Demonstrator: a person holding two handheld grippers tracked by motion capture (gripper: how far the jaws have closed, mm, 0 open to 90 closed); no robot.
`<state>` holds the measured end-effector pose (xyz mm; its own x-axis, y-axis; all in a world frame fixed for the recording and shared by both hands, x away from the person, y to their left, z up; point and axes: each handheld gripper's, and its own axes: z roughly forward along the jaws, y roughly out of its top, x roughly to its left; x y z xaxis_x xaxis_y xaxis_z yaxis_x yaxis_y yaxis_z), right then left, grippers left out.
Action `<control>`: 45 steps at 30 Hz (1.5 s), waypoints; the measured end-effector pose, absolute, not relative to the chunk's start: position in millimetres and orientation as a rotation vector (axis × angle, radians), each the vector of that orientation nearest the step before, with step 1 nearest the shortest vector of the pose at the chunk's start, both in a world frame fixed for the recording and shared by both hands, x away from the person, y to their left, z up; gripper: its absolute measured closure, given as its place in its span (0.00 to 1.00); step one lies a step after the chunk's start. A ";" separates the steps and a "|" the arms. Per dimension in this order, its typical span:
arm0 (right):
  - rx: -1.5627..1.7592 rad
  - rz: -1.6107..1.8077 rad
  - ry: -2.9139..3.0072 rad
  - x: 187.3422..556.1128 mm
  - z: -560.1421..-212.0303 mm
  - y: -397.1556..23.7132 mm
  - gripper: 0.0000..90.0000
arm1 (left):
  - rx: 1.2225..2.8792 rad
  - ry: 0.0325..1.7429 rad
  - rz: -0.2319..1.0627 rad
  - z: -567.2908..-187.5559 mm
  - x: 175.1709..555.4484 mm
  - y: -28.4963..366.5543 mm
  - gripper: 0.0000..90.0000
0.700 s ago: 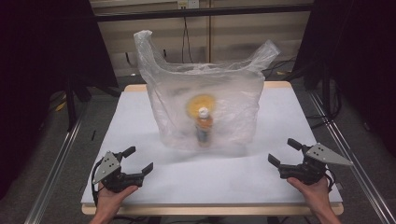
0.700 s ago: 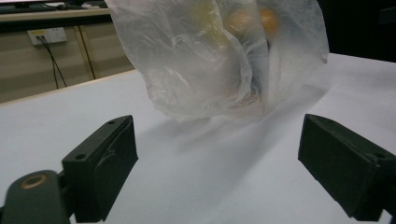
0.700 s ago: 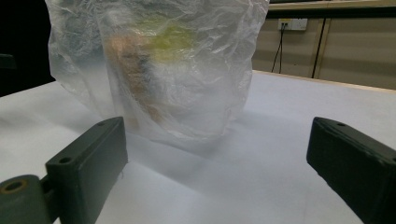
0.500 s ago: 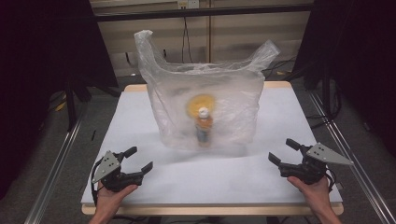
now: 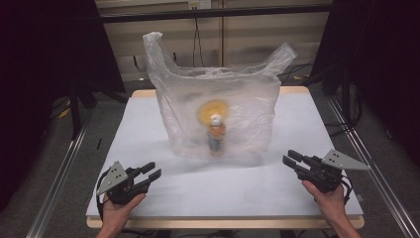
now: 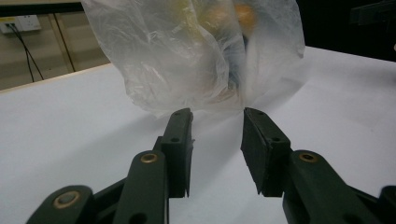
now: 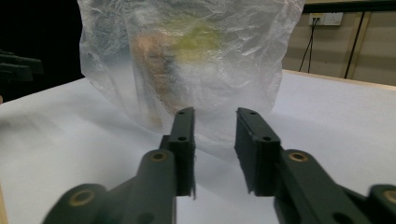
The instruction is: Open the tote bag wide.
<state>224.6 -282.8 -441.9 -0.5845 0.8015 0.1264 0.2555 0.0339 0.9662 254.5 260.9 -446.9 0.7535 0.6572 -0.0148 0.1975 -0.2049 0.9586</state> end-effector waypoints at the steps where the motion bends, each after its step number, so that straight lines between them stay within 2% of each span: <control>1: 1.067 1.578 1.861 224.6 -441.9 -282.8 0.77 | 1.763 0.672 0.481 -446.9 254.5 260.9 0.73; 2: 1.055 1.574 1.868 225.4 -441.1 -282.9 0.81 | 1.771 0.664 0.485 -445.9 254.4 260.8 0.73; 3: 1.038 1.597 1.866 227.8 -437.2 -283.4 0.88 | 1.758 0.684 0.455 -445.9 254.2 255.9 0.83; 9: 1.025 1.625 1.898 234.1 -431.1 -283.8 0.99 | 1.811 0.621 0.413 -436.2 260.7 246.0 0.99; 15: 1.039 1.641 1.958 240.6 -429.1 -280.8 1.00 | 1.855 0.568 0.330 -432.8 267.0 236.7 1.00; 23: 1.032 1.646 2.015 247.0 -419.1 -267.7 1.00 | 1.817 0.573 0.285 -417.3 278.4 227.8 1.00; 35: 0.979 1.664 2.062 269.3 -399.8 -241.1 1.00 | 1.866 0.555 0.305 -408.1 303.6 206.6 1.00; 45: 0.971 1.679 2.057 299.1 -380.9 -220.8 1.00 | 1.828 0.539 0.309 -397.6 325.9 197.6 1.00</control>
